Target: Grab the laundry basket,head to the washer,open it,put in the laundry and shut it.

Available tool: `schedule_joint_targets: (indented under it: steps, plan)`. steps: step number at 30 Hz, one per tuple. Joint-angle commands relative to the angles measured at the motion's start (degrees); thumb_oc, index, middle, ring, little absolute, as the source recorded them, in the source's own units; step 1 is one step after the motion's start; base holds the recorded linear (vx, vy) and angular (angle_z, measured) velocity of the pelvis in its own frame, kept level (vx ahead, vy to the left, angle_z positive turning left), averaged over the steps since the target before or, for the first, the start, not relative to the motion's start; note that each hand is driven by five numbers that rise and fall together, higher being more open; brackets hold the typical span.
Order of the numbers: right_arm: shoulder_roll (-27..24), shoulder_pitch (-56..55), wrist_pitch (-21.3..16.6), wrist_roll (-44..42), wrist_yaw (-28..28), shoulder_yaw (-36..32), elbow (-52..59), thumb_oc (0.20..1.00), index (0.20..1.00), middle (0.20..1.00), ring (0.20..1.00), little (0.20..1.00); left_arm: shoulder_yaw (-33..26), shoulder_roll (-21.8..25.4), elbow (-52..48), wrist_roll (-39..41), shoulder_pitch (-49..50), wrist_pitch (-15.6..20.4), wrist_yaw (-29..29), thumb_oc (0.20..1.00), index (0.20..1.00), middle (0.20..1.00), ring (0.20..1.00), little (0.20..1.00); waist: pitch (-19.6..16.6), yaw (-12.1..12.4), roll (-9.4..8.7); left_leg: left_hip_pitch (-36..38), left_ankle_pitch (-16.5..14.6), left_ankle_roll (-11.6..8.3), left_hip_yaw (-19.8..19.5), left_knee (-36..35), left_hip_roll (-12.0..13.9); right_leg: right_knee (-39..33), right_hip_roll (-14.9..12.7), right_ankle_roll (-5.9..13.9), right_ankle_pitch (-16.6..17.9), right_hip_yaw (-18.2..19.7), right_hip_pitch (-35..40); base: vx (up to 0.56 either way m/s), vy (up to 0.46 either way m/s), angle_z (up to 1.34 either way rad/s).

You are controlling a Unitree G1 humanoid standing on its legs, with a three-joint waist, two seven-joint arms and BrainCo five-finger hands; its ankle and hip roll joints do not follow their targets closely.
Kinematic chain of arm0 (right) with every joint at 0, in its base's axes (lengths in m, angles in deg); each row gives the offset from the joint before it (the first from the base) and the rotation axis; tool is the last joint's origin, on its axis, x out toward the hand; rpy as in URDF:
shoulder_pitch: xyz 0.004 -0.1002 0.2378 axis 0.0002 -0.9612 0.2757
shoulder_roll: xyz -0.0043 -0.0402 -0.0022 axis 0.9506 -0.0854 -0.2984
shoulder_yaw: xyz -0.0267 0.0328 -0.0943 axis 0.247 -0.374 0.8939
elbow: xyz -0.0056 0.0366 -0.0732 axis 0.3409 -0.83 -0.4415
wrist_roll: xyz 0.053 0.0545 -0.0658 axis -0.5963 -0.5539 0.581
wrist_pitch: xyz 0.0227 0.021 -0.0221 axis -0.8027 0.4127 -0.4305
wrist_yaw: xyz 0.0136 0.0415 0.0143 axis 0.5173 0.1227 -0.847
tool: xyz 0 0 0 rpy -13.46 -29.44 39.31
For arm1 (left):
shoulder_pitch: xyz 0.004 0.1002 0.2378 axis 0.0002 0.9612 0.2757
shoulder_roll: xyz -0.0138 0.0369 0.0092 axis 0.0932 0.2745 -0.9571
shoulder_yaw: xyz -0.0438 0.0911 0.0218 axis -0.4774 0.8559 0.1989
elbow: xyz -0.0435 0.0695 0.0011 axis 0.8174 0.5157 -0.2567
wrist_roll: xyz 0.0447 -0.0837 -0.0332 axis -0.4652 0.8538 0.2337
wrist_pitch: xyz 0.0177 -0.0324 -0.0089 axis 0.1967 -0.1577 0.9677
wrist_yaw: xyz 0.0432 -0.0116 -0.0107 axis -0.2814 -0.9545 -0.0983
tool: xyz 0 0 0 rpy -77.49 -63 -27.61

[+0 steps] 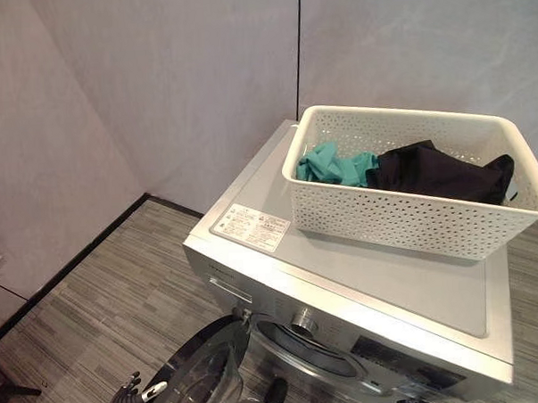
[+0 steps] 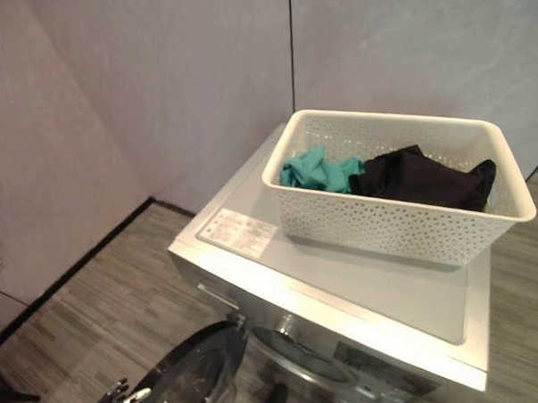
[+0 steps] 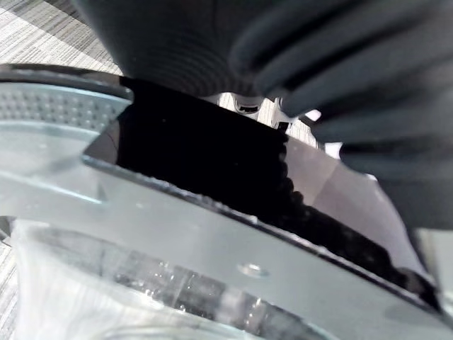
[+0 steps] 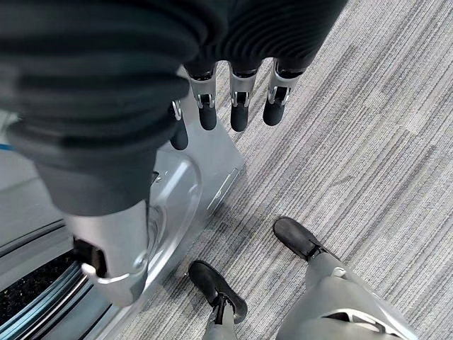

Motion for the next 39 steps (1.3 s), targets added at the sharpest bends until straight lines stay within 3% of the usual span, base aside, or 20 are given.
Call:
schedule_joint_targets:
  steps: [1,13,14,22,30,35,39]
  plan:
    - [-1.1,-1.6,-1.7,-2.2,-0.3,0.0,2.0,1.0,1.0,1.0,1.0,1.0,1.8,-7.1,6.8,2.1,-3.5,-5.2,-3.5,1.0,1.0,1.0,1.0,1.0,-1.9,1.1,-1.22,-1.6,-2.2,-2.29,-2.3,0.0,3.3,4.5,-4.8,1.81,-2.0,3.2,-0.9,0.0,0.0,0.0]
    - [0.5,-3.4,-1.4,-2.2,-1.6,0.4,-0.1,1.0,1.0,1.0,1.0,1.0,2.2,-7.3,6.8,1.8,-3.5,-5.3,-3.0,1.0,1.0,1.0,1.0,1.0,-1.6,1.1,-0.66,-1.6,-2.1,-2.38,-2.4,0.1,3.4,4.7,-4.6,1.59,-2.3,3.1,-0.8,0.0,0.0,0.0]
    - [2.9,-2.9,-5.9,-9.9,4.2,-2.3,9.2,1.0,1.0,1.0,1.0,1.0,5.5,-13.3,5.4,3.2,-4.6,-5.5,-8.3,1.0,1.0,1.0,1.0,1.0,2.7,-10.5,-0.86,6.3,-10.6,-0.24,16.5,-0.6,6.9,0.3,-11.0,5.27,8.4,7.7,-11.4,0.0,0.0,0.0]
    - [3.2,-3.3,-6.0,-8.3,4.7,-2.0,8.0,1.0,1.0,1.0,1.0,1.0,6.6,-13.6,5.0,2.6,-4.8,-5.1,-7.8,1.0,1.0,1.0,1.0,1.0,1.2,-10.3,-0.84,7.3,-10.8,-0.14,17.3,-0.6,6.7,-0.1,-12.1,6.12,8.8,7.0,-10.2,0.0,0.004,0.12]
    - [2.9,-3.2,-6.2,-8.8,4.7,-2.2,7.6,1.0,1.0,1.0,1.0,1.0,6.7,-13.6,6.5,2.0,-5.0,-5.3,-7.7,1.0,1.0,1.0,1.0,1.0,0.9,-10.3,-0.8,7.5,-10.4,-0.68,17.4,-0.6,7.5,-0.1,-11.3,5.86,8.1,7.1,-9.7,-0.02,-0.041,-0.04]
    - [2.3,-1.7,-6.5,-9.0,4.8,-1.6,7.1,1.0,1.0,1.0,1.0,1.0,6.4,-13.3,6.6,3.1,-5.4,-5.2,-7.9,1.0,1.0,1.0,1.0,1.0,1.0,-9.6,-0.37,7.0,-9.4,-1.63,17.3,-0.6,9.1,-0.1,-9.7,5.19,7.3,7.0,-10.4,-0.05,-0.091,0.0]
    - [1.3,1.8,-7.1,-9.0,5.4,0.3,7.5,1.0,1.0,1.0,1.0,1.0,7.4,-13.2,4.7,4.2,-7.0,-4.5,-8.5,1.0,1.0,1.0,1.0,1.0,3.1,-8.3,0.52,3.7,-6.9,-2.75,17.8,-0.6,11.3,-0.1,-8.1,5.2,6.7,6.2,-13.5,-0.18,-0.122,-0.05]
